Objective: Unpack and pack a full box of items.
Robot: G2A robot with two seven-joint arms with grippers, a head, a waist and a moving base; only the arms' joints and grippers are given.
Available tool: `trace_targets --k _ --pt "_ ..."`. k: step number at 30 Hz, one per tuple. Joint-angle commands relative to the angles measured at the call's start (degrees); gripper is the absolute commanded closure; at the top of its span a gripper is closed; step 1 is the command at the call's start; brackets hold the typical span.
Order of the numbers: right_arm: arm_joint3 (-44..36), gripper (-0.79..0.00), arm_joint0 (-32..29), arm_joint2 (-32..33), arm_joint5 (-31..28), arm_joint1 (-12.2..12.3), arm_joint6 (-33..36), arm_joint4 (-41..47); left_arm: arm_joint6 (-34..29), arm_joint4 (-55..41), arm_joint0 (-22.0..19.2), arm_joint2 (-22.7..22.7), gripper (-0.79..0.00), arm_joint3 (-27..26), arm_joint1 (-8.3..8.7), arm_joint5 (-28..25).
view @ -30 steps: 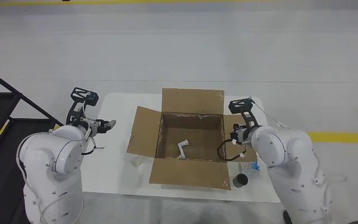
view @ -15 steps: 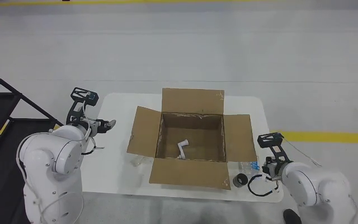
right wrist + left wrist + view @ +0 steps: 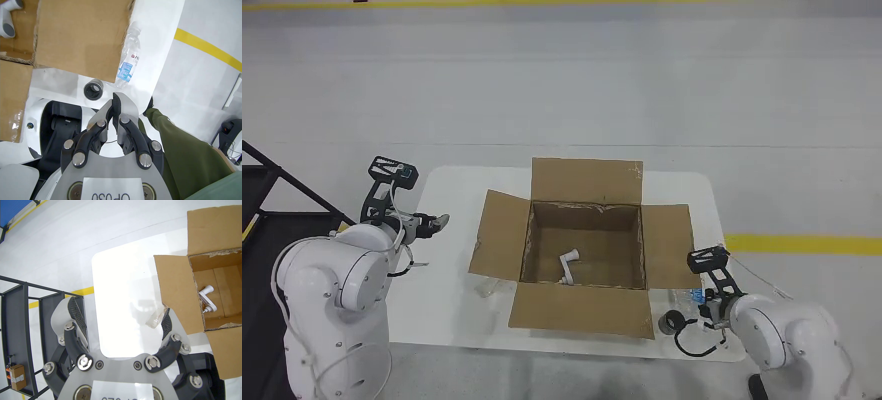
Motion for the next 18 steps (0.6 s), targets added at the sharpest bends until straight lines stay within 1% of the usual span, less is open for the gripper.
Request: trace_targets --k 1,3,4,6,9,16,17,18 --pt "1.4 -0.129 0.5 -0.8 -0.6 0.0 1.0 -0.4 0.0 0.0 0.0 0.0 -0.785 0.0 0.0 0.0" --pt "2.8 -0.185 1.0 -1.3 -0.9 0.0 1.9 -0.6 0.0 0.0 0.0 0.0 -0.785 0.0 0.0 0.0" --pt "3.7 -0.246 1.1 -1.7 -1.3 0.1 2.3 -0.6 0.0 0.0 0.0 0.0 -0.785 0.0 0.0 0.0" --pt "5.3 -0.246 1.7 -2.2 -1.6 0.1 2.4 -0.7 0.0 0.0 0.0 0.0 -0.785 0.0 0.0 0.0" --pt "7.8 -0.274 2.6 -3.1 -1.8 0.0 2.3 -0.4 0.0 0.0 0.0 0.0 -0.785 0.0 0.0 0.0" --pt "14.0 -0.296 4.9 -5.9 -1.7 -0.4 -0.6 2.0 0.0 0.0 0.0 0.0 -0.785 0.0 0.0 0.0" --pt "14.8 -0.348 5.2 -6.1 -1.5 -0.4 -0.8 2.7 0.0 0.0 0.0 0.0 -0.785 0.0 0.0 0.0" --pt "15.5 -0.357 5.5 -6.4 -1.6 -0.5 -1.0 2.5 0.0 0.0 0.0 0.0 -0.785 0.0 0.0 0.0"
